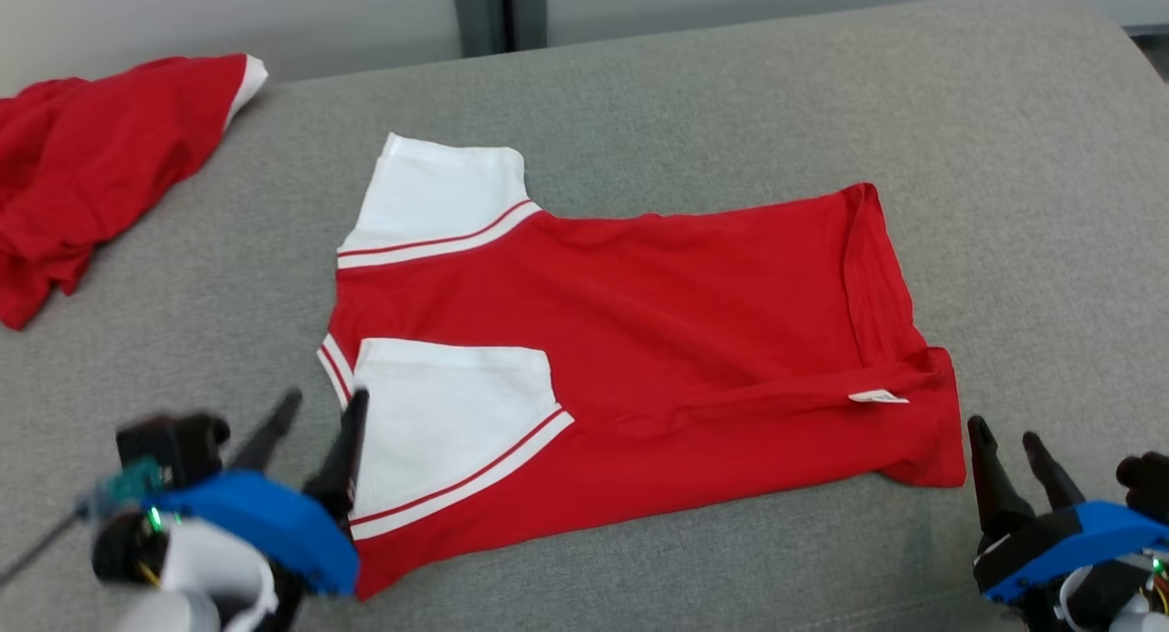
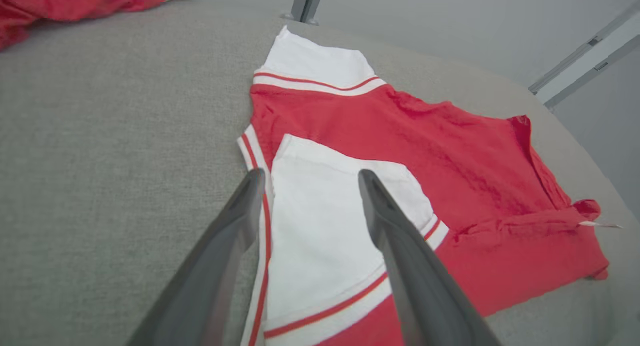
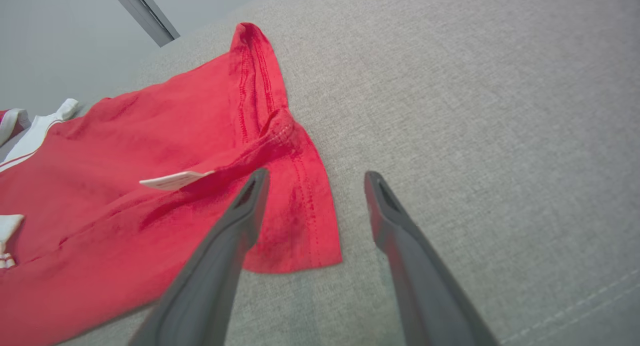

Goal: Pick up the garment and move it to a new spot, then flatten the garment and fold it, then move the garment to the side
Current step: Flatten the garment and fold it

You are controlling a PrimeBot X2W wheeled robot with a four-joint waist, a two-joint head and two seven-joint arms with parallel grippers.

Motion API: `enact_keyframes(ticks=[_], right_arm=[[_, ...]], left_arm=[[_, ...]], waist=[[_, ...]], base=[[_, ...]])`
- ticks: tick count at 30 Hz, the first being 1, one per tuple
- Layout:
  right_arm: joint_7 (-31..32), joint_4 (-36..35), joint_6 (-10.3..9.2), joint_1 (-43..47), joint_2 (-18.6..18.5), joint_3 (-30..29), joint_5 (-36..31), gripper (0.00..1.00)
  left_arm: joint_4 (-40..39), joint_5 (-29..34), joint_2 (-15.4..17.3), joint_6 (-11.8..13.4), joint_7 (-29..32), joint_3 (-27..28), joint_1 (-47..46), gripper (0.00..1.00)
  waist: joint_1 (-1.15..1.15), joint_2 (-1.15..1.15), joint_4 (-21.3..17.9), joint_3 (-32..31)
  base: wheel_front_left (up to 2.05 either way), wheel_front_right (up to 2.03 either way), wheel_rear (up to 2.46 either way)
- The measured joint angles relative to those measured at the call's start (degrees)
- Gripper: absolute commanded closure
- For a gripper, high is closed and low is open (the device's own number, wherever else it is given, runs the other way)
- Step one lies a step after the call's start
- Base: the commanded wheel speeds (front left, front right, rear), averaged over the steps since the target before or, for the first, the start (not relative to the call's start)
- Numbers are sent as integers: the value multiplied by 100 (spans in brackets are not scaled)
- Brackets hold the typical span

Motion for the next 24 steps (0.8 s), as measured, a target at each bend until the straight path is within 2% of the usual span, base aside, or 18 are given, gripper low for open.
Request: enact_keyframes(ticks=[4, 11, 19, 24], right_arm=[[-46, -336, 0, -180, -2, 101, -138, 0], [-52, -916, 0, -668, 1, 571, -286, 0], [-155, -937, 0, -1263, -2, 1127, -288, 0], [-322, -724, 0, -1551, 0, 1481, -201, 0]], left_arm=[[220, 584, 470, -291, 389, -208, -1191, 0], [1239, 824, 688, -857, 1196, -401, -3176, 0], [2354, 826, 969, -1146, 1935, -326, -4541, 0], [2864, 921, 1145, -1081, 2213, -300, -4962, 0]], waist=[[0, 0, -126, 217], [1, 1, -586, 830], [1, 1, -1207, 1512], [1, 1, -1493, 1746]], base=[[0, 0, 0], [0, 0, 0], [0, 0, 0], [0, 0, 0]])
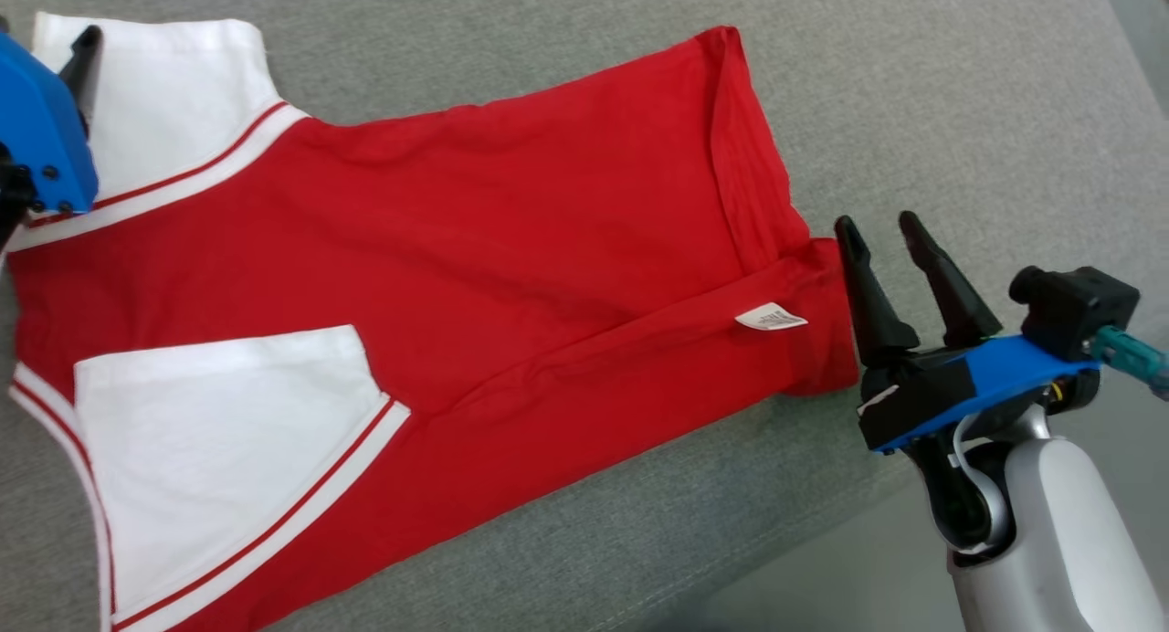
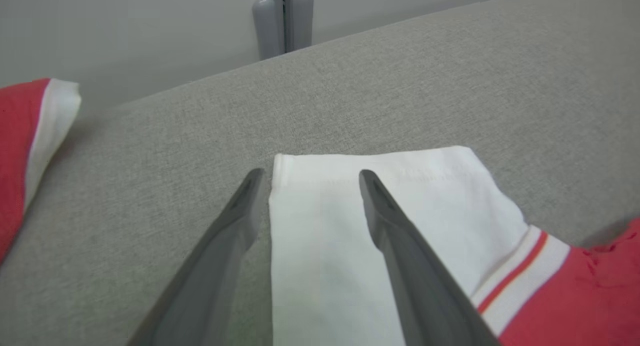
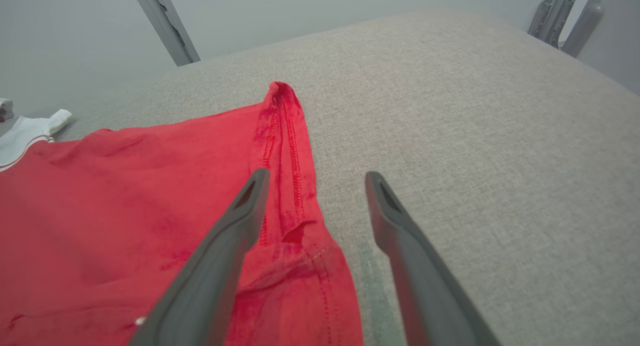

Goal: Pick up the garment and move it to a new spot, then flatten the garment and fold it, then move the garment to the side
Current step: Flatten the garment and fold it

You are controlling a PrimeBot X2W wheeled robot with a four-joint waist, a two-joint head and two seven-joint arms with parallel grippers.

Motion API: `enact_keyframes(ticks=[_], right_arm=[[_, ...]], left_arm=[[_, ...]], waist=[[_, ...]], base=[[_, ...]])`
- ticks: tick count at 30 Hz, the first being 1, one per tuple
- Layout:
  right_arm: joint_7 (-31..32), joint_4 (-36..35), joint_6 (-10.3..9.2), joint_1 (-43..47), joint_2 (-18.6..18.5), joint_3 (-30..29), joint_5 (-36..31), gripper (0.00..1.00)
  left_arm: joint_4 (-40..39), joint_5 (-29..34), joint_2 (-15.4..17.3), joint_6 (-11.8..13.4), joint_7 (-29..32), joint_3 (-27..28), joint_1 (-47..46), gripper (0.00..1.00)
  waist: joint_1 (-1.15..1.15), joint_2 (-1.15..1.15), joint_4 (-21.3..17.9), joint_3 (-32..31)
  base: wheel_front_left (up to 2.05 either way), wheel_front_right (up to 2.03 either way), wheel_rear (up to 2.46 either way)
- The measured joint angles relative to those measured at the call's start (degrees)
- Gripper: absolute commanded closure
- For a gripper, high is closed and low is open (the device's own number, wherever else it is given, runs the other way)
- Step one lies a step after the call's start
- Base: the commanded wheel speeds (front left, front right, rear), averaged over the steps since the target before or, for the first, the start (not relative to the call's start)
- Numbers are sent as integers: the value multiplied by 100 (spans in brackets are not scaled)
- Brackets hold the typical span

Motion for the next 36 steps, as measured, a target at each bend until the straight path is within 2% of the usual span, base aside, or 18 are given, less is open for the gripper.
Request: enact_keyframes(ticks=[5, 11, 12, 13, 14, 15, 19, 22, 26, 36], right_arm=[[-133, 174, 0, -213, -1, 258, 53, 0], [-220, 285, 0, -358, -1, 368, 55, 0], [-220, 294, 0, -387, -3, 377, 37, 0], [-219, 305, 0, -435, -2, 390, 10, 0], [-216, 311, 0, -493, -1, 402, -31, 0], [-202, 327, 0, -567, 0, 407, -68, 0], [-90, 536, 0, -972, -3, 363, -337, 0], [-53, 868, 1, -1440, -145, 296, -994, 0], [63, 1566, 1, -2020, -290, 196, -1436, 0], [504, 3351, 1, -3203, -816, 212, -1872, 0]], left_arm=[[369, 29, 135, 147, 266, 24, -159, 0], [561, 0, 191, 171, 311, 30, -170, 1], [578, -30, 186, 155, 311, 36, -170, 48], [581, -70, 176, 141, 308, 44, -170, 64], [581, -93, 166, 136, 291, 46, -170, 89], [580, -118, 149, 90, 276, 45, -170, 100], [564, -135, 32, -13, 149, -25, -171, 100], [519, -118, -96, -65, -40, -67, -217, 100], [411, -92, -357, -194, -361, -171, -350, 100], [63, -129, -833, -427, -933, -442, -464, 100]], waist=[[-1, 0, -222, 144], [-2, -1, -318, 162], [-2, -1, -324, 160], [-2, -1, -324, 159], [-2, -1, -320, 157], [-2, -1, -309, 153], [-2, -1, -201, 95], [-1, -1, -56, 24], [-2, -2, 244, -94], [-2, -2, 1025, -154]], base=[[0, 0, 0], [0, 0, 0], [0, 0, 0], [0, 0, 0], [0, 0, 0], [0, 0, 0], [0, 0, 0], [0, 0, 0], [0, 0, 0], [0, 0, 0]])
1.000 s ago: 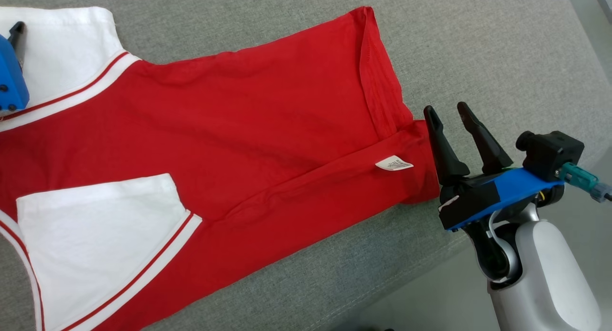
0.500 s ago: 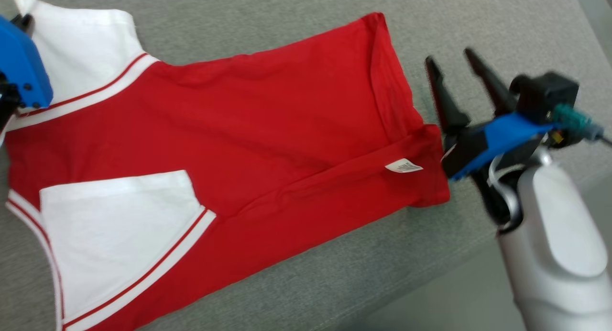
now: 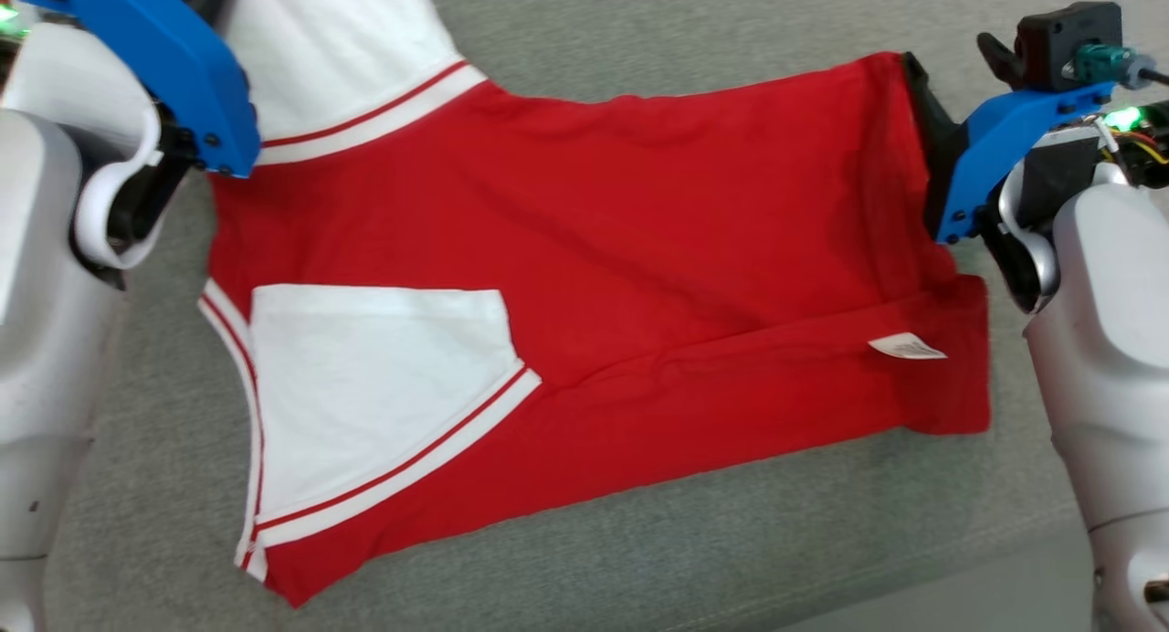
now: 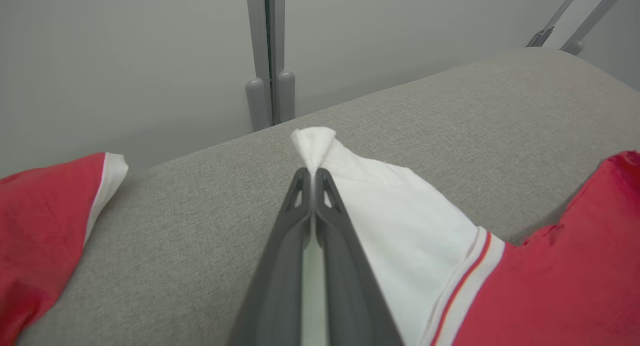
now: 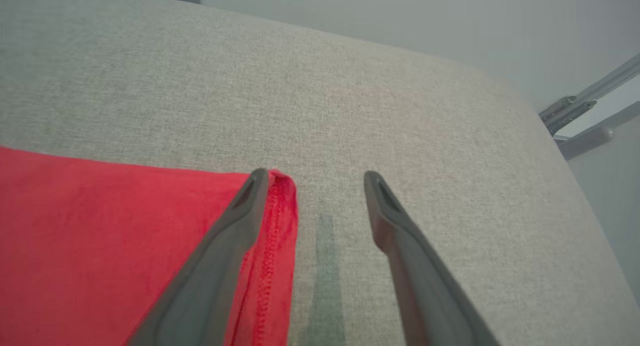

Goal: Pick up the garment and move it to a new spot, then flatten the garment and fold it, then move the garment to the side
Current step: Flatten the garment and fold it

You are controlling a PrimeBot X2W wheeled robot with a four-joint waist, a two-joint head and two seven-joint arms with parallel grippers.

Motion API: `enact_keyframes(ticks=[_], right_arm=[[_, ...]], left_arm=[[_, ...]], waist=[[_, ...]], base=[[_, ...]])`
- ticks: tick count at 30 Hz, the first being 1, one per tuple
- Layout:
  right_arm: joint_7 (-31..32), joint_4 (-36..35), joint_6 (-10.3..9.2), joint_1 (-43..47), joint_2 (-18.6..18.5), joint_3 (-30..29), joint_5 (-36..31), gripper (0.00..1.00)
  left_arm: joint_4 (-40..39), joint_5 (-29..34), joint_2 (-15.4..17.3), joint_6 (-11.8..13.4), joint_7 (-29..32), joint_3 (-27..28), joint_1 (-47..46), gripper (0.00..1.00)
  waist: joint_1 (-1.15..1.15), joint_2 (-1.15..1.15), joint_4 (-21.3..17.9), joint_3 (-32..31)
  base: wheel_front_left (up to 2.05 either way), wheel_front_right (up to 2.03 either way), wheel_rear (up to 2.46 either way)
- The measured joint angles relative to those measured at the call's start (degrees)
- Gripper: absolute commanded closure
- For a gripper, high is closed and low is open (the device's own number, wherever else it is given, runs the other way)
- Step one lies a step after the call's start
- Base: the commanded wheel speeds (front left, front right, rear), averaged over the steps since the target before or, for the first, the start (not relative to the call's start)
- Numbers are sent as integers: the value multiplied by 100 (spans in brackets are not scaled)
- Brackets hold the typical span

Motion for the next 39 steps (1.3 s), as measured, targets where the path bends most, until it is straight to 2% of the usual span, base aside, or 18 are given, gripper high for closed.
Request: enact_keyframes(ticks=[5, 6, 8, 10, 11, 17, 27, 34, 39], right_arm=[[145, 754, 0, -371, -174, 15, -42, 0], [162, 887, 0, -424, -189, 36, 0, 7], [180, 1106, 0, -508, -226, 119, 48, 51], [187, 1292, 0, -592, -256, 158, 140, 73], [177, 1369, 0, -642, -280, 187, 164, 100], [-38, 1709, 0, -797, -337, 358, 316, 100], [-920, 1839, 0, -860, -361, 582, 587, 100], [-1494, 1582, 0, 68, -381, 846, 1091, 100], [-1745, 1229, 0, 1002, -564, 822, 1525, 100]], left_arm=[[-194, -33, -144, -68, -172, -178, 1, 100], [-229, -42, -181, -78, -207, -218, 1, 100], [-261, -78, -243, -88, -265, -263, 1, 100], [-272, -88, -259, -97, -315, -291, 1, 100], [-279, -97, -264, -102, -338, -302, 1, 100], [-250, -133, -283, -123, -526, -336, 3, 100], [-107, -211, -304, -105, -1099, -204, 198, 100], [-658, -446, -255, -105, -1475, -272, 1400, 100], [-1336, -597, -187, 153, -1702, -320, 2611, 100]], waist=[[0, 0, 305, 81], [0, 0, 357, 94], [0, 0, 441, 118], [0, 0, 498, 134], [1, 0, 518, 136], [0, 0, 540, 75], [0, 0, 531, -380], [-1, 0, 623, -1012], [-2, -1, 709, -1476]], base=[[0, 0, 0], [0, 0, 0], [0, 0, 0], [0, 0, 0], [0, 0, 0], [0, 0, 0], [0, 0, 0], [0, 0, 0], [0, 0, 0]])
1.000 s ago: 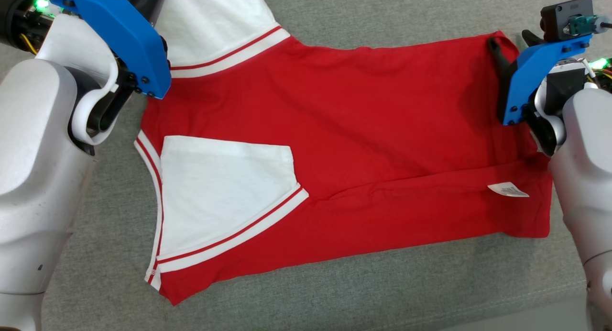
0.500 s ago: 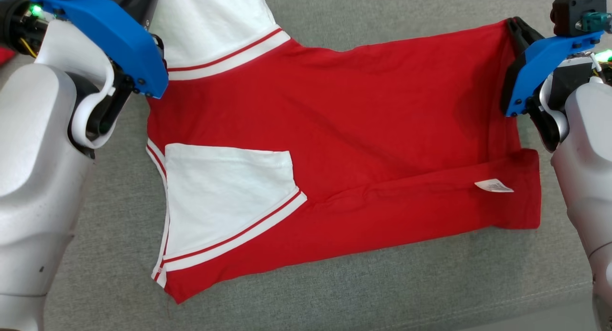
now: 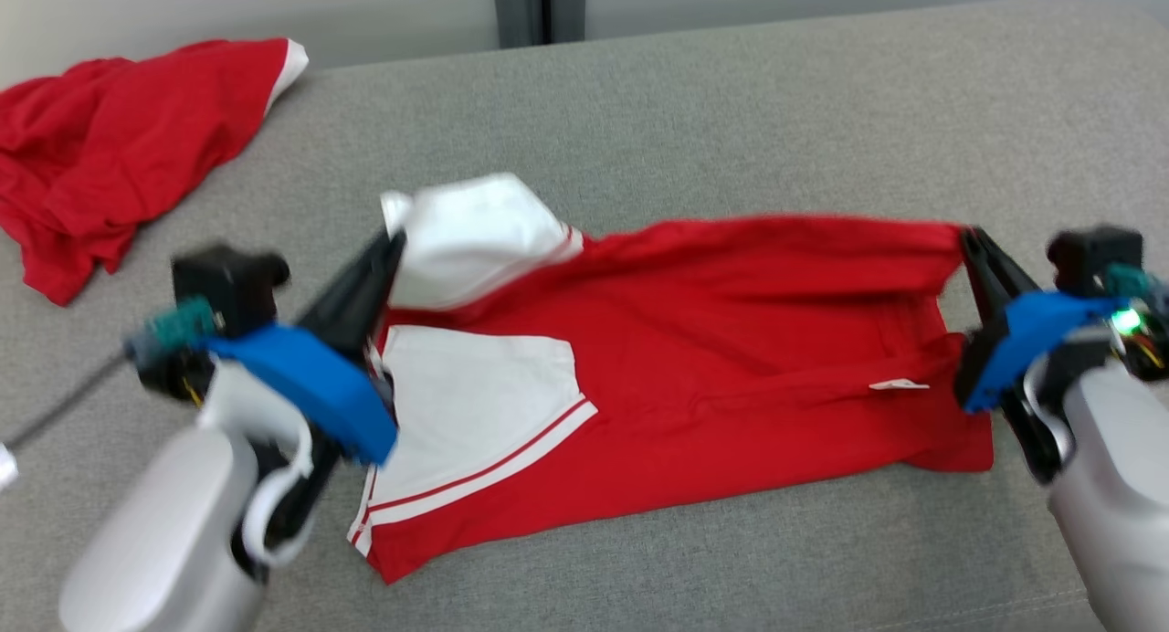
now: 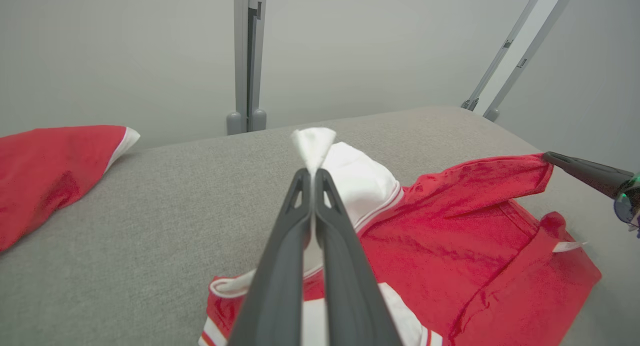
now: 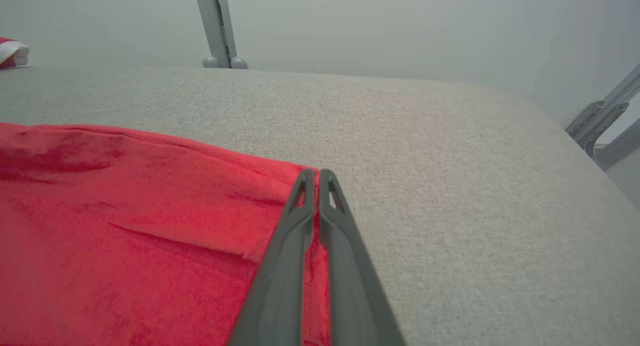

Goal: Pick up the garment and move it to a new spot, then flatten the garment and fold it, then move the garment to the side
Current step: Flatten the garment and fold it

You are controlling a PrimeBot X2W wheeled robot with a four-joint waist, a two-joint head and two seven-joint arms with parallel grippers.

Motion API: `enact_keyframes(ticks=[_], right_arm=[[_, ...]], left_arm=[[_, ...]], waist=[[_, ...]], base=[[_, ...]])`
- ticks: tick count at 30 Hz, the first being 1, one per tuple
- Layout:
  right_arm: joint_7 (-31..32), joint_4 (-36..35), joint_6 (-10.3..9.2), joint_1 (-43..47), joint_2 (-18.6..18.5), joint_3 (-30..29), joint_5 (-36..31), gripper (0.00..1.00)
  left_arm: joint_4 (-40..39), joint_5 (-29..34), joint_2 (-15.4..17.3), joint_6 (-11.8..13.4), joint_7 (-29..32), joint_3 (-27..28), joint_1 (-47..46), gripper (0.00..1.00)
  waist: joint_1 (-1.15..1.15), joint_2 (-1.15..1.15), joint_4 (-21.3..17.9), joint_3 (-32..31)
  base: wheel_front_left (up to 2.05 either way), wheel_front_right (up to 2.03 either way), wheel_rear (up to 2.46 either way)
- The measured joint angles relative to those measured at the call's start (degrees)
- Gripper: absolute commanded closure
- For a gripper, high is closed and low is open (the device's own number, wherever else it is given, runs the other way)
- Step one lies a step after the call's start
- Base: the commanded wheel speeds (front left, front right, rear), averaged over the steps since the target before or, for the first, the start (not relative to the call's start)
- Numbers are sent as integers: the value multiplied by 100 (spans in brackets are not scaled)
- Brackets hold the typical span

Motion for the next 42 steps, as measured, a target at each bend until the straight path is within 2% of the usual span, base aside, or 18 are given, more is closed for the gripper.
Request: enact_keyframes(ticks=[4, 8, 13, 18, 19, 20, 21, 22, 23, 27, 31, 35, 42], right_arm=[[-96, -286, 0, 663, -194, -200, 153, 100], [-58, -636, 0, 1179, -202, -380, 254, 100], [90, -1078, 0, 1670, -189, -660, 291, 100], [296, -1391, 0, 2041, -99, -917, 231, 100], [319, -1446, 0, 2114, -56, -946, 210, 100], [337, -1491, 0, 2174, -20, -981, 163, 76], [342, -1534, 0, 2236, 8, -1014, 104, 57], [353, -1578, 0, 2291, 49, -1067, 92, 9], [354, -1630, 0, 2358, 101, -1120, 93, 0], [325, -1804, 0, 2705, 214, -1445, 92, 0], [293, -2037, 0, 3010, 326, -1831, 26, 0], [378, -2268, 0, 3205, 465, -2089, -37, 0], [771, -2537, 0, 3156, 594, -2302, -219, 0]], left_arm=[[-404, -62, 30, 264, -181, -79, 891, 100], [-675, -246, -7, 471, -309, -76, 1530, 100], [-735, -294, -47, 623, -445, -121, 2031, 100], [-691, -387, -121, 658, -501, -155, 2223, 100], [-637, -407, -142, 649, -492, -172, 2254, 96], [-591, -437, -178, 654, -519, -170, 2292, 50], [-543, -442, -210, 670, -572, -164, 2325, 0], [-498, -441, -230, 700, -650, -140, 2352, 0], [-466, -445, -253, 724, -731, -110, 2373, 0], [-442, -493, -327, 831, -1043, 34, 2564, 0], [-498, -485, -366, 1060, -1407, 267, 2689, 0], [-455, -177, -349, 1291, -1633, 302, 2694, 0], [-397, 136, -433, 1499, -1763, 271, 2573, 0]], waist=[[-1, 0, 47, -238], [0, 0, 98, -371], [1, 0, 161, -448], [1, 0, 204, -502], [1, 0, 211, -520], [1, 0, 215, -538], [1, 0, 218, -561], [1, 0, 216, -580], [1, 0, 215, -602], [1, 0, 242, -694], [1, 0, 287, -779], [1, 0, 332, -839], [1, 0, 425, -869]], base=[[0, 0, 0], [0, 0, 0], [0, 0, 0], [0, 0, 0], [0, 0, 0], [0, 0, 0], [0, 0, 0], [0, 0, 0], [0, 0, 0], [0, 0, 0], [0, 0, 0], [0, 0, 0], [0, 0, 0]])
